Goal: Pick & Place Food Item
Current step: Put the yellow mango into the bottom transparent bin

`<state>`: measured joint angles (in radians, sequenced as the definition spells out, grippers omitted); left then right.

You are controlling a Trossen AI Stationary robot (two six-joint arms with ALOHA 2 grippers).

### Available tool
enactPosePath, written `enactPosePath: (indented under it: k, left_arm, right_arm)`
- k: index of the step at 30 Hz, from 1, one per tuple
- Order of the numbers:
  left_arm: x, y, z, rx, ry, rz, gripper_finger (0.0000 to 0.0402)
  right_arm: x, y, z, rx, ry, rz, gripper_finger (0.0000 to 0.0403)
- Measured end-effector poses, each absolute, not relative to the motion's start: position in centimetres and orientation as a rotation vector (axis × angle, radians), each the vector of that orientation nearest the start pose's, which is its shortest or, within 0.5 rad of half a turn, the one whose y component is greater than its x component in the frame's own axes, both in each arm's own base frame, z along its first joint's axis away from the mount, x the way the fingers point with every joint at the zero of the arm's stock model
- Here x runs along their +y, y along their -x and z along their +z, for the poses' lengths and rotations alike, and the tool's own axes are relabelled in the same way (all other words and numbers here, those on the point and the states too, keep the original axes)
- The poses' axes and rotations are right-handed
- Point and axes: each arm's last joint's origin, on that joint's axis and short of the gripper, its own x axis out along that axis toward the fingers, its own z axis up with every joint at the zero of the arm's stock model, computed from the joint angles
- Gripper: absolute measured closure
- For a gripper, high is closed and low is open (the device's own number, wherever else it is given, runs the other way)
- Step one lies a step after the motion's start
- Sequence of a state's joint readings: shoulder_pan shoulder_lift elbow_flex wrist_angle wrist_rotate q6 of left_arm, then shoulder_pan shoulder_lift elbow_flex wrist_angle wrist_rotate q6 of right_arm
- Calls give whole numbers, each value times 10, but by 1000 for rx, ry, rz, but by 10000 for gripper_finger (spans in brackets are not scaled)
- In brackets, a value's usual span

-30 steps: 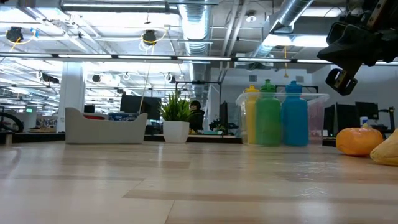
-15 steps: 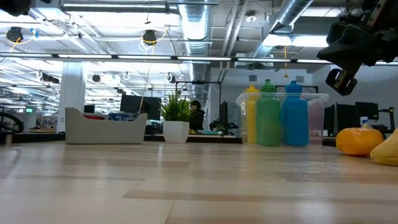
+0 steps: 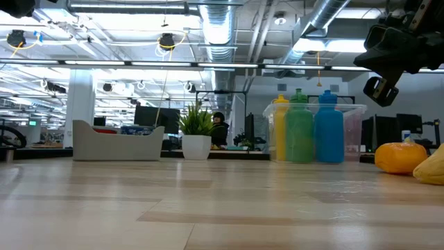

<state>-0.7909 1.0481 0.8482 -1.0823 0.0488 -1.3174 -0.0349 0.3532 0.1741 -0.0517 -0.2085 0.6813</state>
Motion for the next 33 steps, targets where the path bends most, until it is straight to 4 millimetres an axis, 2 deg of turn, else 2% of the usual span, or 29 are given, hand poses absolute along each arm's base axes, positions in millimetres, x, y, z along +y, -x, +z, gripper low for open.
enactPosePath:
  k: [6, 9, 15, 19, 23, 28, 33]
  left_arm:
    - [-123, -125, 254, 1394, 709, 107, 62]
    - [-123, -132, 263, 1322, 803, 19, 63]
    - [-120, -148, 285, 1068, 966, -122, 66]
    - [-109, -164, 297, 809, 922, -118, 66]
    - [-87, -186, 308, 561, 801, -76, 66]
    - [-45, -223, 318, 297, 660, 29, 66]
    - [0, -269, 313, 187, 515, 82, 66]
  right_arm:
    - [2, -118, 188, 280, -704, 88, 397]
    - [2, -118, 188, 280, -705, 88, 397]
    - [2, -118, 188, 280, -705, 88, 397]
    - [2, -118, 188, 280, -705, 88, 397]
    - [2, -118, 188, 280, -704, 88, 397]
    - [2, -118, 188, 280, -705, 88, 397]
    - [2, -118, 188, 280, -705, 88, 397]
